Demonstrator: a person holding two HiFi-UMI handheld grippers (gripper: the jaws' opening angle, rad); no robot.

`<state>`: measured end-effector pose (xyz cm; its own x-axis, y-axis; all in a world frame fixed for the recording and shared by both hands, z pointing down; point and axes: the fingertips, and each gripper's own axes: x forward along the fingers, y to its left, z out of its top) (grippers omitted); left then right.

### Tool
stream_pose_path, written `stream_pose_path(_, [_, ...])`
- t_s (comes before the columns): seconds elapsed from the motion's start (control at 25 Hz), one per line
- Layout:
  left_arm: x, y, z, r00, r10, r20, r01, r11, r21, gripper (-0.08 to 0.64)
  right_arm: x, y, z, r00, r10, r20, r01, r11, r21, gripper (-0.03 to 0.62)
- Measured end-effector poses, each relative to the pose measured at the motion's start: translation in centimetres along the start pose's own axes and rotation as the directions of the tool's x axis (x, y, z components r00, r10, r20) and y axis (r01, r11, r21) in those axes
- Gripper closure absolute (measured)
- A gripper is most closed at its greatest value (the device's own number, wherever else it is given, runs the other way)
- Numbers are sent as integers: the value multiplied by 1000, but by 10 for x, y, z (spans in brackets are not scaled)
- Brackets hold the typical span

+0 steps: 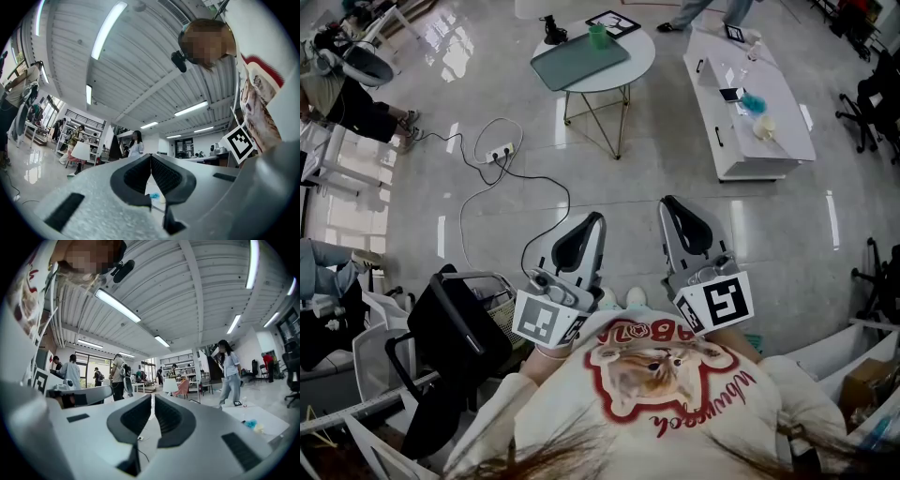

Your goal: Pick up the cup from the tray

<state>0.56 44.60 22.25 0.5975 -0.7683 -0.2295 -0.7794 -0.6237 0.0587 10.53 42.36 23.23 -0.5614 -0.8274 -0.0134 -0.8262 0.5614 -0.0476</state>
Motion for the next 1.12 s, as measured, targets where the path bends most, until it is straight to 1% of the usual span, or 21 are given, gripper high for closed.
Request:
stream_pose_path(0.2, [3,-3,-4,1000,20,9,-20,1000,4,546,1,-10,-3,1000,12,5,-12,1000,0,552])
stream_pose_path(0.36, [0,-6,-8,999,42,-4,-42,999,-2,546,1,-9,-9,999,44,-17,-44,999,13,552])
stream_pose_path(0.6, [6,7,-10,998,60,-1,-60,998,2,546,15,-10,-13,998,65,-21,-65,998,17,551])
stream_pose_path(0.84, [22,35,-14,998,62,8,-62,998,7,546,38,-21,-18,999,46,-21,-45,999,20,551])
stream_pose_path(1.12, [66,88,-20,999,34,18,-35,999,9,546,100,-44,-12,1000,26,-3,-26,1000,10,551])
